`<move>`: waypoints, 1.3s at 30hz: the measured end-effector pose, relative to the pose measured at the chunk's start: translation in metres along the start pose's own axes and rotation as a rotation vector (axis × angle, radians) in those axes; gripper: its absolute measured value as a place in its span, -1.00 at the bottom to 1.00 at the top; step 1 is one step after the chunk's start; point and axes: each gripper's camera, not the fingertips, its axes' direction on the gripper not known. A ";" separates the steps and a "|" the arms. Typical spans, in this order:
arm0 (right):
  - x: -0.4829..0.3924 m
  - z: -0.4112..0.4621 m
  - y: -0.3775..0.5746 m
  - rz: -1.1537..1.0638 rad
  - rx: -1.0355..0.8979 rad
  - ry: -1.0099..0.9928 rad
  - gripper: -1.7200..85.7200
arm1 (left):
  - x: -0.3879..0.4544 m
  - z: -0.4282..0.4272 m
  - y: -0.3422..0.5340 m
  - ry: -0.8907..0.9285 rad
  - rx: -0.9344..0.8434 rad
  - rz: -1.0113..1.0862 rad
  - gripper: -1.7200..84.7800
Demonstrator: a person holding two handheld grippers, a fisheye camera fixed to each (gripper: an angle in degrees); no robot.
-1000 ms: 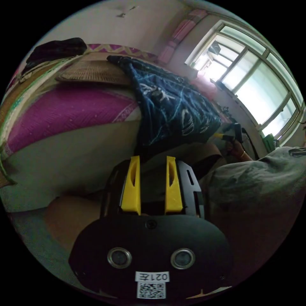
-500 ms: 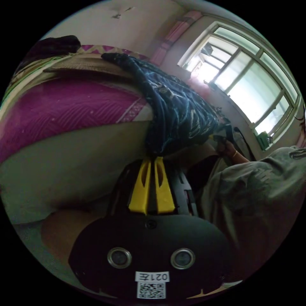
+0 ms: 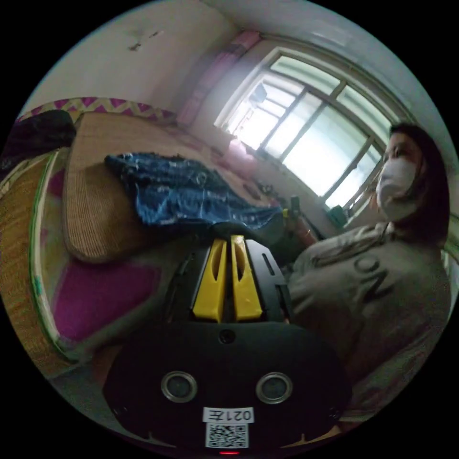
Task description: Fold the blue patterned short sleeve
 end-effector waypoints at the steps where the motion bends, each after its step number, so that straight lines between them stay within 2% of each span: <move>1: 0.004 -0.003 -0.014 0.014 0.018 -0.012 -0.90 | -0.007 -0.005 -0.014 0.008 0.017 -0.017 -0.98; 4: 0.046 -0.017 -0.090 0.087 0.107 -0.099 -0.89 | -0.054 -0.012 -0.086 0.007 0.068 -0.081 -0.98; 8: 0.141 -0.006 -0.196 0.213 0.132 -0.137 -0.88 | -0.162 0.020 -0.178 -0.016 0.079 -0.266 -0.98; 12: 0.251 0.018 -0.269 0.400 0.186 -0.014 -0.84 | -0.282 0.078 -0.230 0.043 0.139 -0.430 -0.97; 15: 0.307 0.028 -0.283 0.532 0.227 0.115 -0.77 | -0.346 0.106 -0.223 0.029 0.144 -0.551 -0.90; 17: 0.320 0.029 -0.284 0.564 0.219 0.159 -0.73 | -0.359 0.104 -0.215 0.006 0.139 -0.537 -0.87; 23: 0.275 0.039 -0.272 0.386 0.067 0.204 -0.71 | -0.304 0.088 -0.189 -0.172 -0.108 -0.217 -0.77; 28: 0.211 0.084 -0.253 0.193 -0.057 0.322 -0.75 | -0.241 0.097 -0.156 -0.259 -0.178 -0.081 -0.71; 31: 0.180 0.133 -0.270 -0.018 -0.138 0.542 -0.87 | -0.216 0.114 -0.150 -0.338 -0.199 -0.001 -0.71; 33: 0.170 0.197 -0.294 -0.221 -0.295 0.752 -0.96 | -0.204 0.128 -0.148 -0.346 -0.208 0.031 -0.72; 37: 0.201 0.279 -0.331 -0.309 -0.529 1.009 -0.98 | -0.204 0.145 -0.144 -0.356 -0.233 0.020 -0.75; 38: 0.207 0.279 -0.347 -0.282 -0.468 1.156 -0.97 | -0.204 0.148 -0.142 -0.381 -0.243 0.024 -0.77; 39: 0.206 0.261 -0.362 -0.219 -0.275 1.270 -0.97 | -0.203 0.148 -0.139 -0.400 -0.241 0.026 -0.79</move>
